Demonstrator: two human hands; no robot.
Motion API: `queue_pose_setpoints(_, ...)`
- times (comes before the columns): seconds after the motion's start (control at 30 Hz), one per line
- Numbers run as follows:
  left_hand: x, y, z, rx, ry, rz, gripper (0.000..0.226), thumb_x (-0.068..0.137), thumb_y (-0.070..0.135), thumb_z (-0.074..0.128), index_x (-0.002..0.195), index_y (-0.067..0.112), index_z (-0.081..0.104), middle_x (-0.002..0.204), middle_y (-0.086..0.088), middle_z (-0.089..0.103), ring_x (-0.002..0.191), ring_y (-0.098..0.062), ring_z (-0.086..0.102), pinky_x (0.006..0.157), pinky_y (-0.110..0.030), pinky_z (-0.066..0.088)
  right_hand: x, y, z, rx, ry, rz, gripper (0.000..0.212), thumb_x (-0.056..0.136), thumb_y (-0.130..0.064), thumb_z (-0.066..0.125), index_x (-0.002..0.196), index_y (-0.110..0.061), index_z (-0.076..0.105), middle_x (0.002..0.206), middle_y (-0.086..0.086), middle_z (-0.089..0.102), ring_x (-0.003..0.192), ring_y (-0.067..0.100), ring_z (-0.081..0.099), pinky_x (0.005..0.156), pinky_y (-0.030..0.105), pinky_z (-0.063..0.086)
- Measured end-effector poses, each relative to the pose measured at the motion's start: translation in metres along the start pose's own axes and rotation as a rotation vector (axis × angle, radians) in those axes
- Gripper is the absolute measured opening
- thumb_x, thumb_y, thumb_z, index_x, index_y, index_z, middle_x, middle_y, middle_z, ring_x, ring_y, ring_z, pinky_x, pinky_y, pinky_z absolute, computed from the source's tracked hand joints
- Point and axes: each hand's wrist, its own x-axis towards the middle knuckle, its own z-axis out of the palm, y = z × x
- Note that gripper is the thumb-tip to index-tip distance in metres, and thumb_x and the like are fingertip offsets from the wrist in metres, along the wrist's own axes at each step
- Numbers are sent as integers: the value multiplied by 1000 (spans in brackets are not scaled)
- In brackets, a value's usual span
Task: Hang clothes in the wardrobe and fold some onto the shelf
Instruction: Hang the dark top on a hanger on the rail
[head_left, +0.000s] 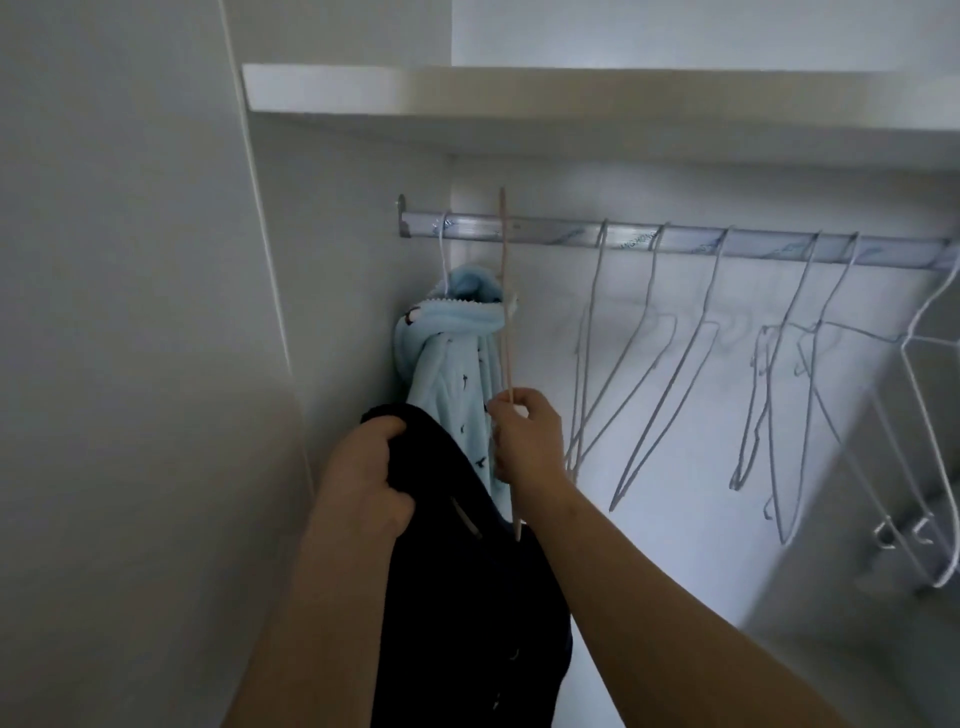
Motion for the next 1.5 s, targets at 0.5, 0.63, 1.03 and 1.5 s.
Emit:
queue_pose_setpoints(0.5, -39, -77, -23, 302, 89, 9, 37, 89, 10, 55, 125, 2, 53, 106, -16, 61, 93, -31, 60, 85, -39, 49, -131, 72, -95, -280, 40, -79, 33, 78, -19, 62, 58, -19, 36, 47, -10, 36, 46, 5, 35, 50, 21, 34)
queue_pose_setpoints(0.63, -76, -111, -26, 384, 114, 6, 32, 89, 12, 57, 120, 7, 54, 108, -13, 60, 90, -31, 59, 90, -41, 48, -185, 84, -142, -282, 66, -38, 34, 79, -16, 63, 56, -15, 37, 48, -8, 34, 47, 6, 33, 47, 17, 30)
queue_pose_setpoints(1.03, -184, -177, -65, 518, 92, 9, 20, 92, 8, 49, 72, 11, 49, 74, -7, 48, 63, -19, 49, 61, -30, 40, -304, 83, -232, 11, 272, 147, 1, 87, -21, 60, 88, -21, 60, 52, -12, 50, 48, 5, 42, 47, 16, 36)
queue_pose_setpoints(1.5, -210, -195, -61, 547, 37, 28, 19, 89, -4, 49, 101, 8, 58, 77, -12, 56, 66, -22, 54, 53, -27, 42, -311, 40, -264, -432, 376, -150, 40, 95, -41, 43, 60, -31, 61, 39, -13, 49, 40, -1, 46, 53, 22, 36)
